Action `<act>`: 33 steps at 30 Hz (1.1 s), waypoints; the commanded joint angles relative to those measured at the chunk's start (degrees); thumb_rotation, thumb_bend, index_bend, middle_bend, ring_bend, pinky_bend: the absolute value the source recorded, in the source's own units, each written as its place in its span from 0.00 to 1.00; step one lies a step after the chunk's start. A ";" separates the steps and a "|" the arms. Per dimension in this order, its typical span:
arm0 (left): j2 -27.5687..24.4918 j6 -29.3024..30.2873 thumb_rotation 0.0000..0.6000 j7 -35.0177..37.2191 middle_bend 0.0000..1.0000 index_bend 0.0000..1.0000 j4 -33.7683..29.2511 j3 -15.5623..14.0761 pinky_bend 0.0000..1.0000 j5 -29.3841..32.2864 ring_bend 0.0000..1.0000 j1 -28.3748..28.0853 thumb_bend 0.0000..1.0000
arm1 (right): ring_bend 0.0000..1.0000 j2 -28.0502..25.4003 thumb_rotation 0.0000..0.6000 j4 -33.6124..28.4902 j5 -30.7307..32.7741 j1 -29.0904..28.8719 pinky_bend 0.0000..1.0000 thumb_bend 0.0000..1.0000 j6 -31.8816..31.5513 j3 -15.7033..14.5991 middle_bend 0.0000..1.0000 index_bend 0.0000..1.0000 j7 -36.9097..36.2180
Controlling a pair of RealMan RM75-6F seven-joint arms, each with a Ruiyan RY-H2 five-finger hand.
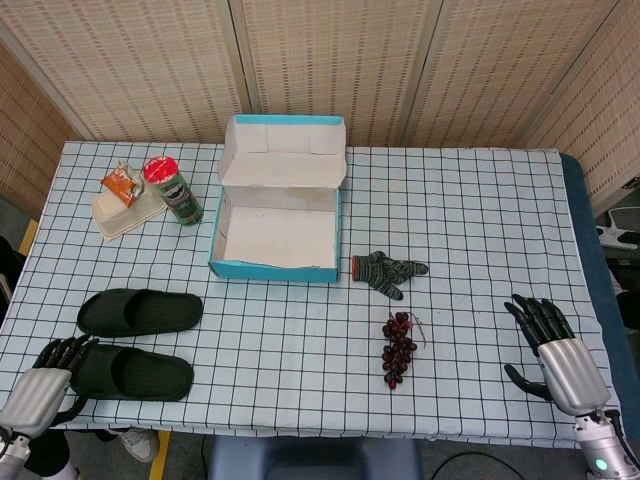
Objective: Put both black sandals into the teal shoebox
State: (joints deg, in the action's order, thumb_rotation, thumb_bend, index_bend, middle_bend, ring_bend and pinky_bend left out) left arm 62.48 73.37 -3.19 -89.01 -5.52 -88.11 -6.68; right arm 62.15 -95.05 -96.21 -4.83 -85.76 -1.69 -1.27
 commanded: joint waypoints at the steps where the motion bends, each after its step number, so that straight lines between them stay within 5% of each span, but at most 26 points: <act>1: 0.73 -2.74 1.00 -1.35 0.00 0.00 0.26 -0.16 0.05 1.81 0.00 -0.97 0.37 | 0.00 -0.16 1.00 -0.14 -0.06 0.04 0.00 0.17 0.08 -0.13 0.00 0.00 0.01; 33: 6.41 -11.18 1.00 -10.87 0.00 0.00 3.50 0.26 0.08 7.60 0.00 -4.68 0.37 | 0.00 -0.45 1.00 -0.67 0.31 -0.43 0.00 0.17 1.78 -0.47 0.00 0.00 0.56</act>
State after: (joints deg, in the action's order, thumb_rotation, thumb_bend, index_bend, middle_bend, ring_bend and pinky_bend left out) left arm 68.82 62.38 -13.84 -85.40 -5.20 -80.71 -11.20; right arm 61.69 -95.71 -95.90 -5.26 -83.99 -2.15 -0.71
